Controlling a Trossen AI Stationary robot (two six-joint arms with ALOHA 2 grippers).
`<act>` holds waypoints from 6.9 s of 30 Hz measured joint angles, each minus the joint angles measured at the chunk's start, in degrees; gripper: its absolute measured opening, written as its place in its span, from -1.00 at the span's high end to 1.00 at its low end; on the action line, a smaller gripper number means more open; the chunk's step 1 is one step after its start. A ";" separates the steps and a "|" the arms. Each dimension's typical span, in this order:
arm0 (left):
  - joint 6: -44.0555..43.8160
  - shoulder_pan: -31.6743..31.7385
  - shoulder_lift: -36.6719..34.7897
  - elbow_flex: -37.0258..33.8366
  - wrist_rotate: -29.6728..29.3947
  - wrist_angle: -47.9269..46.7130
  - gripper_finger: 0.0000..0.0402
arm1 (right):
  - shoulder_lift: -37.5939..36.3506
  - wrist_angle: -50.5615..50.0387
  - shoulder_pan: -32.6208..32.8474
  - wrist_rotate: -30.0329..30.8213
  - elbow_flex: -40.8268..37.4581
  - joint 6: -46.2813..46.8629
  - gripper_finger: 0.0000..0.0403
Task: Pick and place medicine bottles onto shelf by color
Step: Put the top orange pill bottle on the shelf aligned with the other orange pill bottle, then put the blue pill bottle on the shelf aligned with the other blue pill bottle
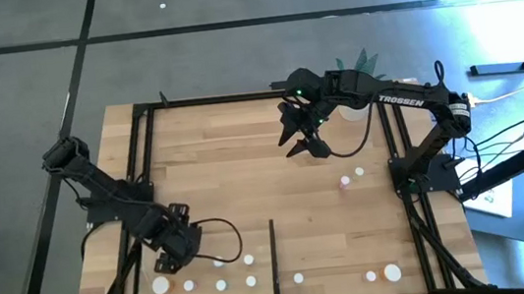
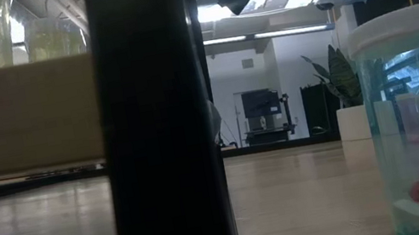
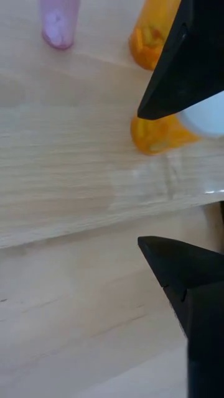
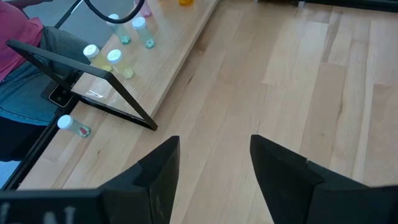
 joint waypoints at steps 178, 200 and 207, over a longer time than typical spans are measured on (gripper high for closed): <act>26.98 26.51 -17.14 0.02 -1.84 18.42 -0.57 | 18.23 46.75 55.82 44.50 -22.52 26.62 0.02; 27.00 26.51 -17.16 0.02 -1.86 18.39 -0.57 | 20.21 50.64 55.51 44.58 -22.52 26.65 0.02; 26.99 26.51 -17.15 0.02 -1.86 18.37 -0.57 | 20.18 50.58 55.49 44.64 -22.52 26.73 0.11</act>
